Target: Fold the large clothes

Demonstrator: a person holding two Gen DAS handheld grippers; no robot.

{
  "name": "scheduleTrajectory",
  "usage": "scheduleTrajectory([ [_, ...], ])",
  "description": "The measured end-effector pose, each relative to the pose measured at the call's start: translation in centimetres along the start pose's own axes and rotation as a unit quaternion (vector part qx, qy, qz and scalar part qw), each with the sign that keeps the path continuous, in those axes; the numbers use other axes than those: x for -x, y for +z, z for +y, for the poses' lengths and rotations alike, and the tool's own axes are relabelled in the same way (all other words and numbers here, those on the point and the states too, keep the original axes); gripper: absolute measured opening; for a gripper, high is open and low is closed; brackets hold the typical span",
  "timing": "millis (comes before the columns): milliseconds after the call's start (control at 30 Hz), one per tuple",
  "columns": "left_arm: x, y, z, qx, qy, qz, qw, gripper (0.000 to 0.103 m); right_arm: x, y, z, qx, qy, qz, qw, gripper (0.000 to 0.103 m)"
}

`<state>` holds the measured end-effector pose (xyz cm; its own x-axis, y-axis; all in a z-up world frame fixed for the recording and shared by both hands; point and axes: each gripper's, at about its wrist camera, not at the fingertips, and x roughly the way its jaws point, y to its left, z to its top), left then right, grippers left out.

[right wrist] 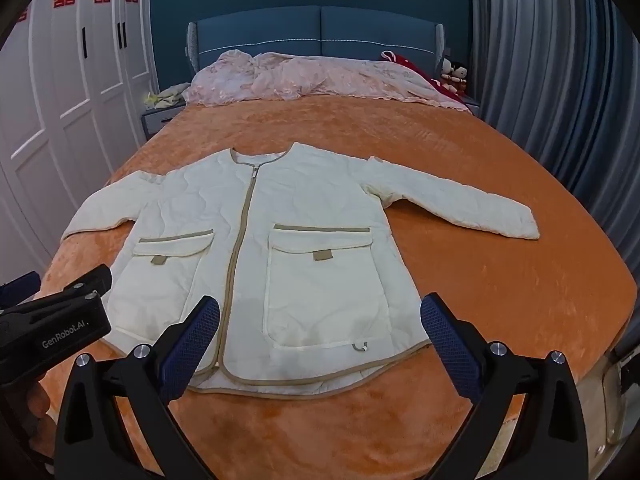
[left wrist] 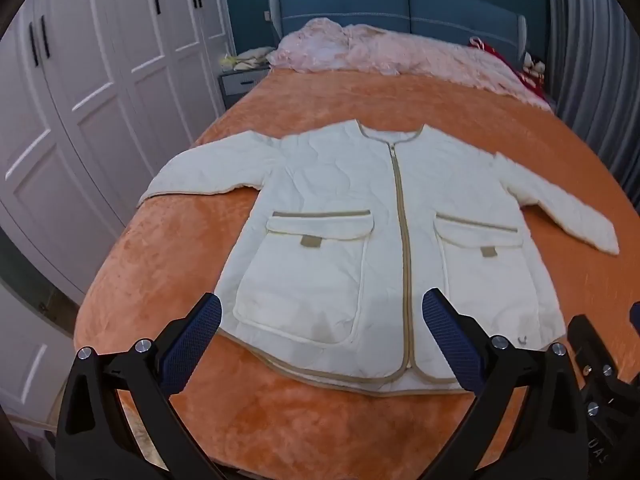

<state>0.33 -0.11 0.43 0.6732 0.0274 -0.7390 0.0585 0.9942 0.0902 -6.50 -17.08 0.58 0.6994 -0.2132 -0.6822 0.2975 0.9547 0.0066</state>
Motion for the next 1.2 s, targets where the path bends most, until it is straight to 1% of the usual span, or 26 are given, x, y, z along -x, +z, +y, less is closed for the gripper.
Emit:
scheduleTrajectory([
  [133, 0.0, 0.3, -0.1, 0.002, 0.013, 0.003, 0.9999, 0.098, 0.0, 0.2, -0.1, 0.001, 0.0, 0.0, 1.0, 0.098],
  [200, -0.2, 0.5, -0.4, -0.002, 0.043, 0.006, 0.9991, 0.098, 0.0, 0.1, -0.1, 0.0, 0.0, 0.001, 1.0, 0.098],
  [267, -0.1, 0.7, -0.8, -0.013, 0.056, 0.001, 0.9983, 0.098, 0.0, 0.2, -0.2, -0.002, 0.001, 0.001, 1.0, 0.098],
  [400, 0.0, 0.8, -0.6, -0.01, 0.044, 0.0, 0.999, 0.098, 0.0, 0.3, -0.3, -0.002, 0.0, 0.004, 1.0, 0.098],
  [567, -0.1, 1.0, -0.8, -0.022, 0.039, -0.007, 0.999, 0.098, -0.1, 0.3, -0.4, -0.001, 0.0, 0.003, 1.0, 0.098],
  [667, -0.3, 1.1, -0.7, -0.02, 0.014, -0.001, 0.9997, 0.098, -0.1, 0.3, -0.4, -0.003, 0.0, 0.003, 1.0, 0.098],
  [767, -0.4, 1.1, -0.8, -0.021, 0.025, -0.002, 0.9995, 0.098, -0.1, 0.4, -0.4, -0.003, -0.001, 0.003, 1.0, 0.098],
  [933, -0.4, 1.2, -0.9, -0.025, 0.029, 0.003, 0.9993, 0.098, -0.3, 0.8, -0.5, -0.005, 0.0, 0.003, 1.0, 0.098],
  [1067, -0.9, 1.4, -0.8, -0.019, 0.033, 0.029, 0.9989, 0.098, -0.3, 1.0, -0.5, -0.003, 0.0, 0.002, 1.0, 0.098],
  [1100, -1.0, 1.4, -0.8, -0.016, 0.029, 0.033, 0.9989, 0.098, -0.4, 1.1, -0.5, -0.003, 0.001, 0.003, 1.0, 0.098],
  [1200, -1.0, 1.4, -0.8, -0.014, 0.034, 0.031, 0.9988, 0.098, -0.4, 1.1, -0.5, -0.003, 0.0, 0.003, 1.0, 0.098],
])
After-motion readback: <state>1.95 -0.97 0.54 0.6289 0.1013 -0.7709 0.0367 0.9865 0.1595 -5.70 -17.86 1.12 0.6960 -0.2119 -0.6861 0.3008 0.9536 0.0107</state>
